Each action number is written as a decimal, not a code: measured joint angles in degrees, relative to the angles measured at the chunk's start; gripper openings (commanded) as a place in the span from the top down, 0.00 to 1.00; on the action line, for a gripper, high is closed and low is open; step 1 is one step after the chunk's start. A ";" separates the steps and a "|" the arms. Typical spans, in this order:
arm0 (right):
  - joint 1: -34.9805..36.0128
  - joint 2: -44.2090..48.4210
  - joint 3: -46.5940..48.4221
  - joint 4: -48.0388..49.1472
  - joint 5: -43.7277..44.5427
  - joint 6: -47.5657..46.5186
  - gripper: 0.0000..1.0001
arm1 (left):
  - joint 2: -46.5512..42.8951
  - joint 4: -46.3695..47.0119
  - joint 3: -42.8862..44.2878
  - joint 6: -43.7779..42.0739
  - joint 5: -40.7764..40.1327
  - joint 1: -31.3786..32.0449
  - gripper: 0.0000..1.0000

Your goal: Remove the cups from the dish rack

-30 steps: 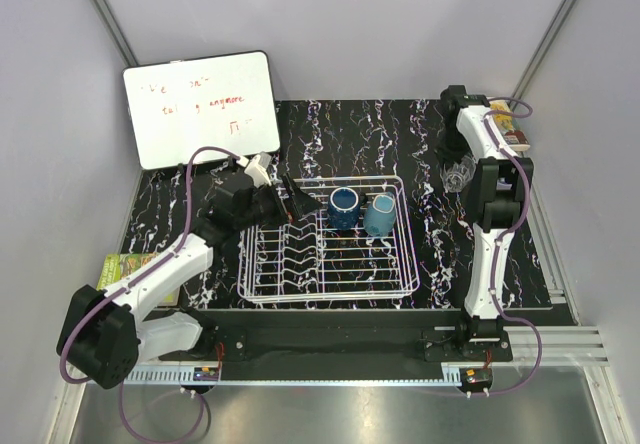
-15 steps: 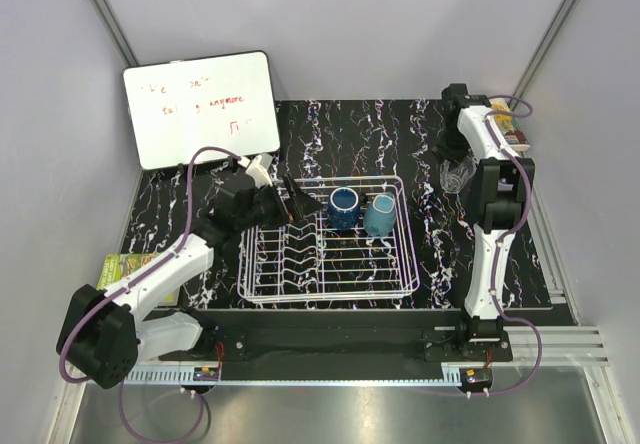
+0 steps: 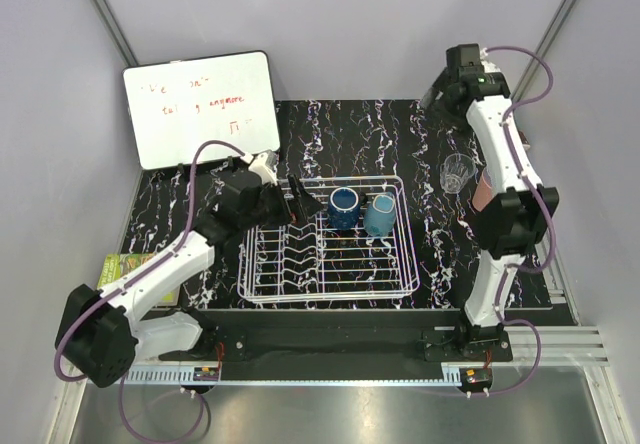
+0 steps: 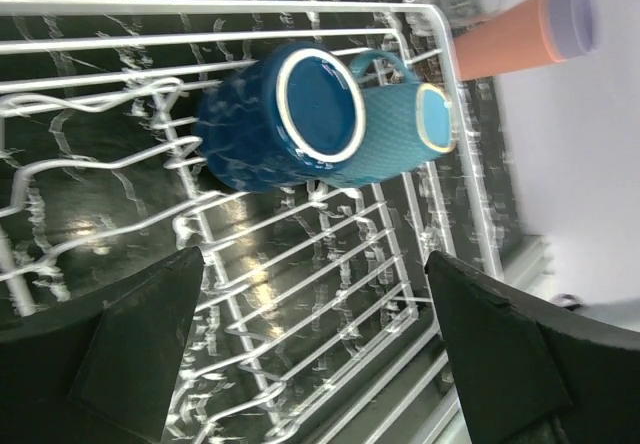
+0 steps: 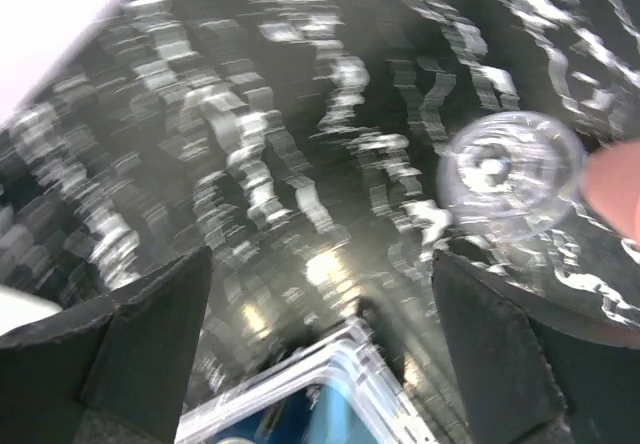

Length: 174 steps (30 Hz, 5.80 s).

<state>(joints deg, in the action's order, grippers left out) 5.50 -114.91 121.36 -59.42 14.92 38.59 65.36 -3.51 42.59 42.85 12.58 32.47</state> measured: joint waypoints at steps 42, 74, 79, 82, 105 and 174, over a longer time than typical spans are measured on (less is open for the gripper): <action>24.90 49.40 -53.75 30.71 -8.13 -5.81 0.00 | 37.35 -19.61 35.28 -11.58 -24.74 14.78 0.01; 24.92 49.79 -55.84 31.32 -8.98 -5.25 0.00 | 46.88 -21.77 42.88 -13.64 -27.69 14.82 1.00; 24.94 50.16 -56.06 31.30 -9.01 -5.11 0.00 | 45.92 -23.76 42.64 -13.49 -30.01 14.82 1.00; 24.94 50.49 -56.06 31.32 -9.03 -5.11 0.00 | 44.28 -25.55 41.62 -13.88 -32.37 14.75 1.00; 24.94 53.92 -56.00 31.41 -9.01 -4.26 0.00 | 12.96 -13.90 27.71 -10.95 -15.61 5.95 1.00; 26.53 55.28 -70.29 68.37 -34.73 14.25 1.00 | 25.92 75.63 2.14 41.90 29.27 -3.78 0.14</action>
<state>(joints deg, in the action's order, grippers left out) 32.03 -59.64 51.07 8.95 -19.81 52.84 91.29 72.12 44.73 84.75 41.85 28.69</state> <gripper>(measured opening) 0.075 0.876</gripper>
